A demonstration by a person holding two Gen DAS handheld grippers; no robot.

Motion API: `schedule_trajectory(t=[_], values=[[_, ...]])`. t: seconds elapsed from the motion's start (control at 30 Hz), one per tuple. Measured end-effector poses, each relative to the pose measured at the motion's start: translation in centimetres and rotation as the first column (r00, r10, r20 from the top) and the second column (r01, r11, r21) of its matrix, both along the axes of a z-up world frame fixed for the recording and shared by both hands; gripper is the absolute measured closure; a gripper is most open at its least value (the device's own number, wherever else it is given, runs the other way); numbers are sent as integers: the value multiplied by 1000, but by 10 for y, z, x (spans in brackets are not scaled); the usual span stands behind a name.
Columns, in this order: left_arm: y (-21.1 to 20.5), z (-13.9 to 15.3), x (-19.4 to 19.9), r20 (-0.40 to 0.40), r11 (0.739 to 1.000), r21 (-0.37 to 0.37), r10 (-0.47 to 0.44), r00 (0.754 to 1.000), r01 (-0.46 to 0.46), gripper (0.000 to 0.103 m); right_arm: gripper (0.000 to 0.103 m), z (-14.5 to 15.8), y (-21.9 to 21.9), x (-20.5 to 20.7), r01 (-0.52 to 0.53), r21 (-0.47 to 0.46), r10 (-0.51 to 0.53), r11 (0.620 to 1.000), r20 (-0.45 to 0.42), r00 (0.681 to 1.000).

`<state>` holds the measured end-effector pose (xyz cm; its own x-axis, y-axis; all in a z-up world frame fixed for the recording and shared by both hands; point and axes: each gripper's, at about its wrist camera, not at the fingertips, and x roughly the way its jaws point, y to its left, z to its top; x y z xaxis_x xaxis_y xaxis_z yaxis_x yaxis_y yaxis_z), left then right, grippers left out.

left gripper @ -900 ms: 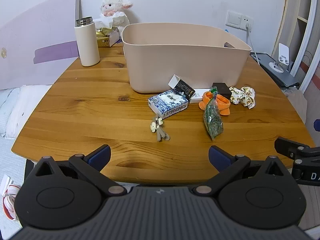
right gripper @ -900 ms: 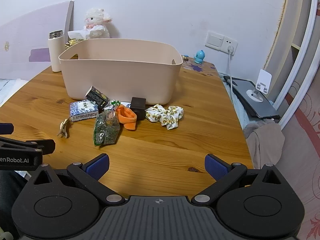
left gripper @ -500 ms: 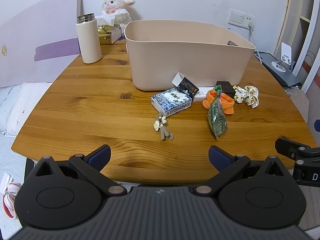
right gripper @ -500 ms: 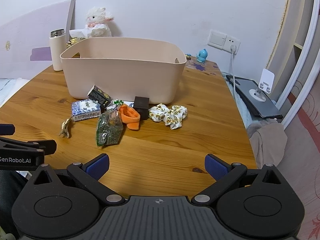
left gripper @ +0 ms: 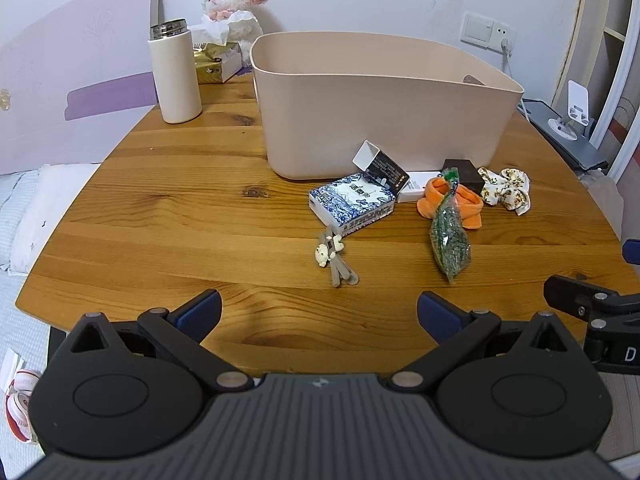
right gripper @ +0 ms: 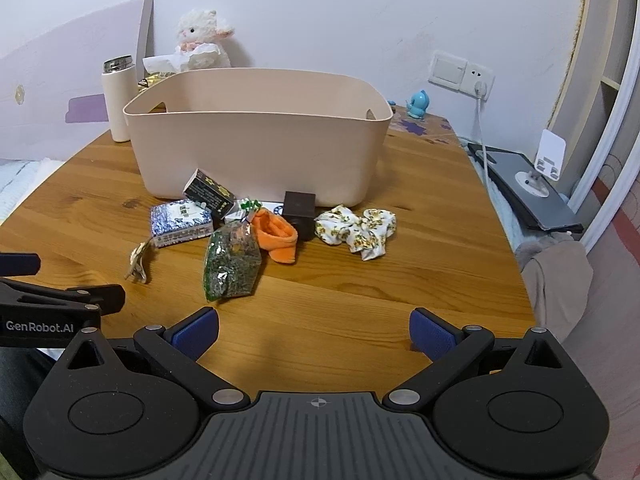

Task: Organize objects
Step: 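Move both tools toward the scattered items on the table, then grasp the small keychain with the left tool while the right tool grasps the green herb bag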

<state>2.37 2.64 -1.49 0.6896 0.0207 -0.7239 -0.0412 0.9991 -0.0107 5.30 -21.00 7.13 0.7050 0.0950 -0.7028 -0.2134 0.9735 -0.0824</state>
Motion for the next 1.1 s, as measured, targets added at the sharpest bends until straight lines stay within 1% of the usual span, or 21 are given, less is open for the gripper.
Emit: schedule_trajectory(t=[0.47, 0.7, 0.8, 0.9, 0.97, 1.0, 1.03, 1.1], values=[[19, -20, 43, -31, 1000, -5, 11, 999, -11, 0, 0, -16, 21, 33, -47, 47, 48, 998, -20, 999], [22, -29, 64, -45, 1000, -10, -24, 999, 24, 0, 0, -24, 32, 52, -64, 56, 66, 996, -34, 997], [20, -34, 72, -64, 999, -17, -50, 997, 49, 0, 1, -29, 38, 59, -66, 51, 68, 997, -43, 997], [18, -40, 76, -82, 998, -11, -59, 995, 59, 3, 5, -34, 42, 69, -67, 55, 71, 996, -58, 996], [17, -40, 76, -73, 997, 18, -67, 995, 69, 8, 8, -38, 43, 76, -64, 59, 68, 996, -69, 995], [17, -40, 77, -72, 997, 19, -70, 995, 71, 9, 11, -40, 44, 78, -63, 63, 68, 996, -74, 995], [17, -39, 77, -71, 997, 16, -71, 995, 72, 13, 13, -41, 44, 80, -64, 67, 69, 996, -79, 994], [18, -37, 76, -72, 997, 18, -73, 995, 75, 19, 21, -46, 47, 82, -67, 72, 73, 995, -89, 993]])
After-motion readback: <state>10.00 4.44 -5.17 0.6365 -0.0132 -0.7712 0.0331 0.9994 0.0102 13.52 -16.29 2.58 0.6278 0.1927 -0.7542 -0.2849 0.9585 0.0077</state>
